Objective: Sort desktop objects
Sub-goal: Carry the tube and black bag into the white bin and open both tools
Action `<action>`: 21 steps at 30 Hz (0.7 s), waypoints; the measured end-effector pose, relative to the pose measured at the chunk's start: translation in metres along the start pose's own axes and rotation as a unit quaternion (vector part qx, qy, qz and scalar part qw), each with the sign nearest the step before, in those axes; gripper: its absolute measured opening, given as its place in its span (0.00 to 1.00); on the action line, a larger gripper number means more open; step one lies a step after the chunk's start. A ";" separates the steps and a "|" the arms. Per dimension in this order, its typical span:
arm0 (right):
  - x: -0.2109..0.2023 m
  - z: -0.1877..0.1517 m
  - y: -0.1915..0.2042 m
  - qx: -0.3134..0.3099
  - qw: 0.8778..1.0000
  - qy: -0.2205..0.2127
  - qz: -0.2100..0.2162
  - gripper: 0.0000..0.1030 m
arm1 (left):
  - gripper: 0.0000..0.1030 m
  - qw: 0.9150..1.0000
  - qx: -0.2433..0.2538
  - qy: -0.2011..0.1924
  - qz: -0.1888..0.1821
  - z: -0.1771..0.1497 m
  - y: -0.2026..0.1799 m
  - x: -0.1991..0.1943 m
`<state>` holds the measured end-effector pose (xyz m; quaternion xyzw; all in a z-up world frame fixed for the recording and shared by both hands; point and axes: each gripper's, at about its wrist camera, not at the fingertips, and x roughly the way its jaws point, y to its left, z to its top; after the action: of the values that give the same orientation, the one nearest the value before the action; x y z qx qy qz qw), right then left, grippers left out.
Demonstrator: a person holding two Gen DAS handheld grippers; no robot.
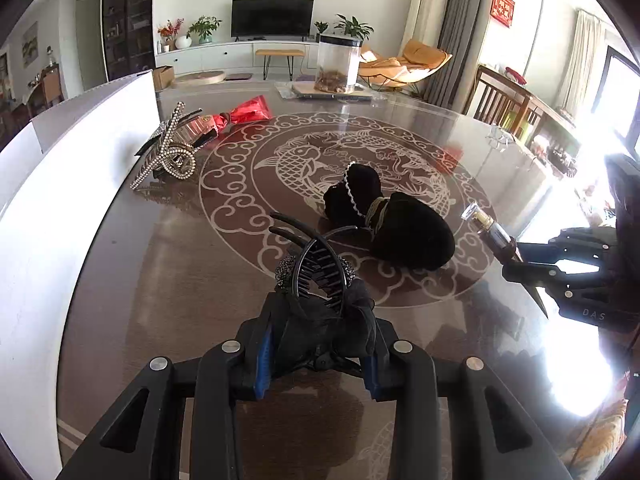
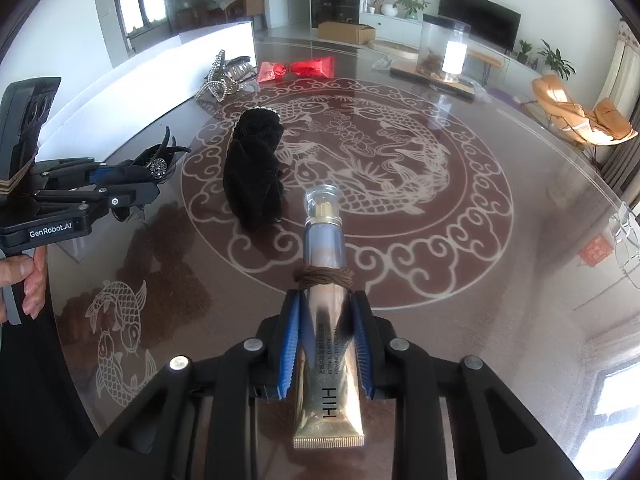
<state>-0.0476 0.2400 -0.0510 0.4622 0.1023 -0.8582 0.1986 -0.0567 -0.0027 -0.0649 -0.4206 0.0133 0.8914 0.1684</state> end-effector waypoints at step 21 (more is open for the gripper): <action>-0.048 0.207 0.208 -0.106 0.969 -0.137 0.177 0.26 | 0.34 0.968 -0.176 -0.079 0.159 0.001 0.235 -0.175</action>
<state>-0.0897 -0.0097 0.1051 0.3275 0.0807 -0.8487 0.4073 -0.0277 -0.2747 0.0397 -0.3640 -0.0904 0.9256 -0.0517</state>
